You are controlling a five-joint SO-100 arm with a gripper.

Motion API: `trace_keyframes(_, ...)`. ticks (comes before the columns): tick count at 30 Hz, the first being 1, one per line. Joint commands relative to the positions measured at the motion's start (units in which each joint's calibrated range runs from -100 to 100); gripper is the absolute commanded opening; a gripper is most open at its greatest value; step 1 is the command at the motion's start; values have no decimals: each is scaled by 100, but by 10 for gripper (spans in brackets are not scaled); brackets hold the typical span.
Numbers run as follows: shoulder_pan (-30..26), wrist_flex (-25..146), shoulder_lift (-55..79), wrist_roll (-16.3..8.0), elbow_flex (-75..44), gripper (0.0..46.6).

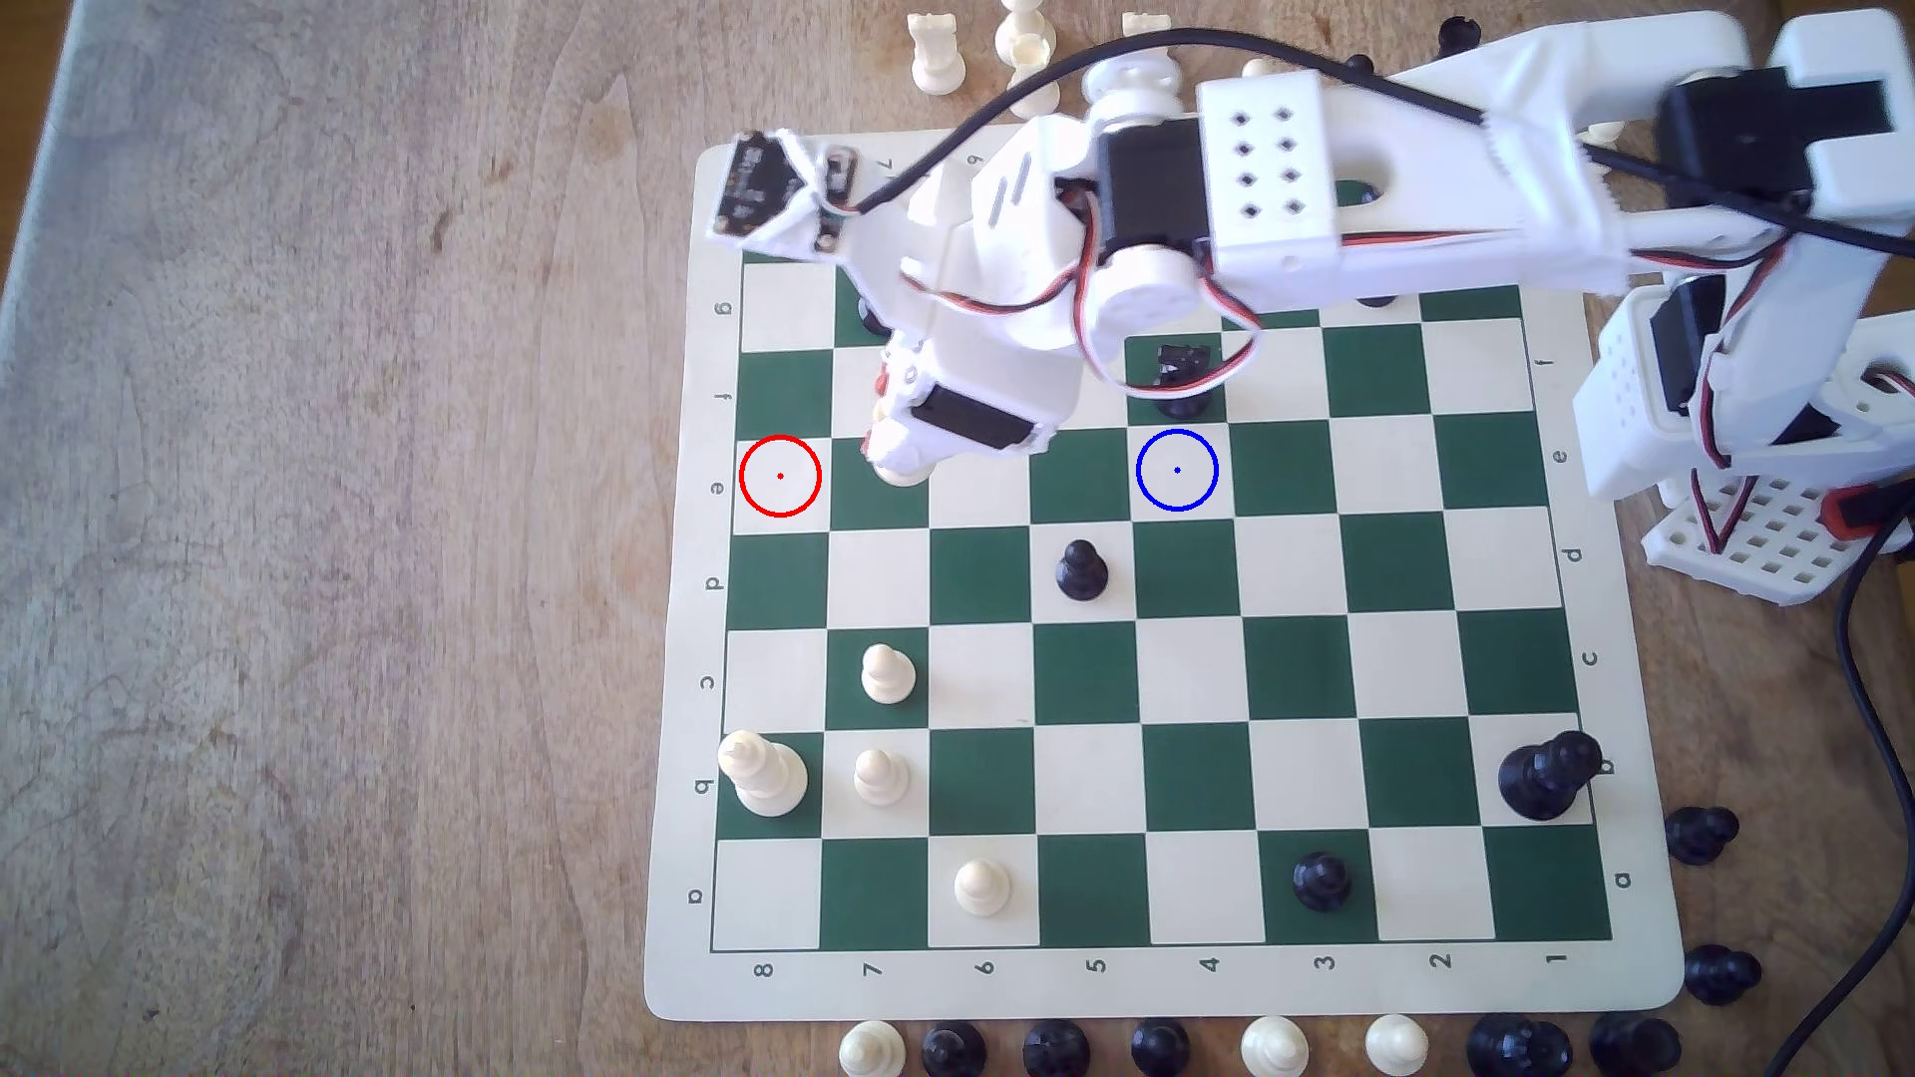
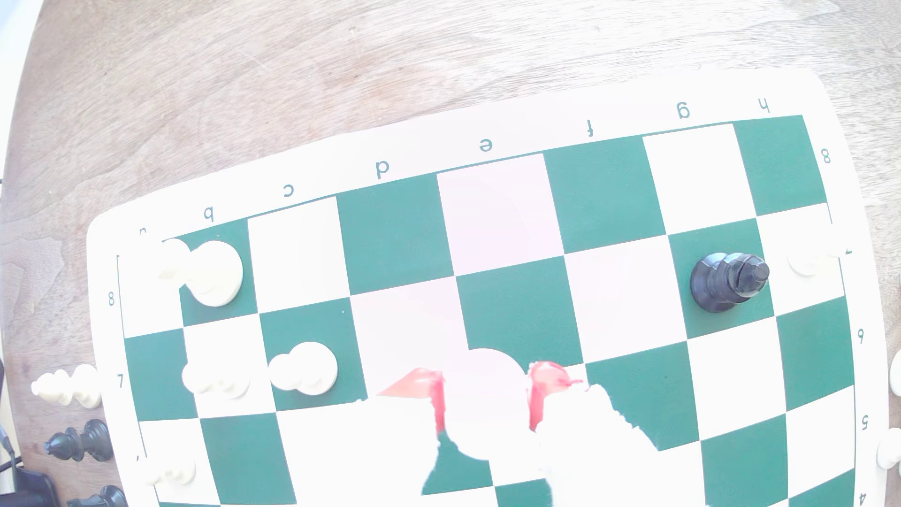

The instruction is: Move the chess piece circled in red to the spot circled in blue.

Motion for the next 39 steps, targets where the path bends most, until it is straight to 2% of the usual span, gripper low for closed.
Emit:
trace_keyframes(1, -38, -87, -1313, 49, 623, 3)
trace_keyframes(7, -38, -300, -2332, 132, 2328, 3)
trace_keyframes(20, -14, -816, -3520, 186, 4676, 3)
trace_keyframes(29, 64, -1283, -3563, 195, 5428, 3)
trace_keyframes(39, 212, -1537, -3512, 234, 5637, 3)
